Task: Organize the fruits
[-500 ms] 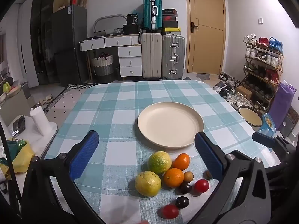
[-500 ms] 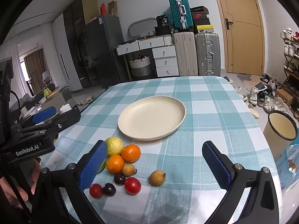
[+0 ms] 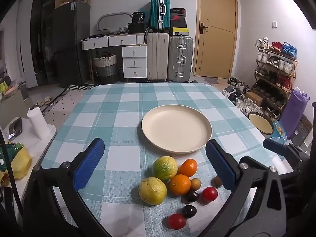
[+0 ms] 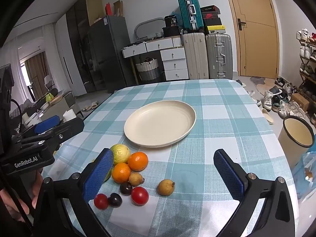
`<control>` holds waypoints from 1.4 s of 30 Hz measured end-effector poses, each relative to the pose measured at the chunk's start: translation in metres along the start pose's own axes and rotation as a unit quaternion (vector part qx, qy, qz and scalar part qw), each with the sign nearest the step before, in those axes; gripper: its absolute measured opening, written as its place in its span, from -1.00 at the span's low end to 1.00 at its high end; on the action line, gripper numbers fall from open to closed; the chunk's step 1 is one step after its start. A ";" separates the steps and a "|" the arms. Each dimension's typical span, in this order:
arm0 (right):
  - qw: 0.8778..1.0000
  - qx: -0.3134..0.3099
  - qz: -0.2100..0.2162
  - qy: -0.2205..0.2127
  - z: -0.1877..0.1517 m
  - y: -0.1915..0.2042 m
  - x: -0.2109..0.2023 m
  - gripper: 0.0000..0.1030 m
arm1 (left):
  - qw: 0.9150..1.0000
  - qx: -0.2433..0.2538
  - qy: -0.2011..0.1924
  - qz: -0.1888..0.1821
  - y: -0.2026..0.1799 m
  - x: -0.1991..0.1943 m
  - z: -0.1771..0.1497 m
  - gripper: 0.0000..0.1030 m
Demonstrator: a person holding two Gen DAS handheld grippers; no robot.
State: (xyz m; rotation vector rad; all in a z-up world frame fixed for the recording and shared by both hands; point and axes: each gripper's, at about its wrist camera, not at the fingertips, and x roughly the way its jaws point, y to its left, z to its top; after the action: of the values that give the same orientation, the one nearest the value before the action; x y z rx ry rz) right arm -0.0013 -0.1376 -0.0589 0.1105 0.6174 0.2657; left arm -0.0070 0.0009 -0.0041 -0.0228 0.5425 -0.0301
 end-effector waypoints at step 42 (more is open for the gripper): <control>1.000 0.003 -0.004 0.010 0.000 -0.005 0.002 1.00 | 0.999 -0.014 0.033 0.000 0.015 0.017 -0.007 0.99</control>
State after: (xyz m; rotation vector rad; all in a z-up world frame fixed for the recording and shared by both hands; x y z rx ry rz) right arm 0.0009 -0.1417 -0.0607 0.1111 0.6386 0.2571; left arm 0.0048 0.0149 -0.0195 -0.0501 0.6085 -0.0227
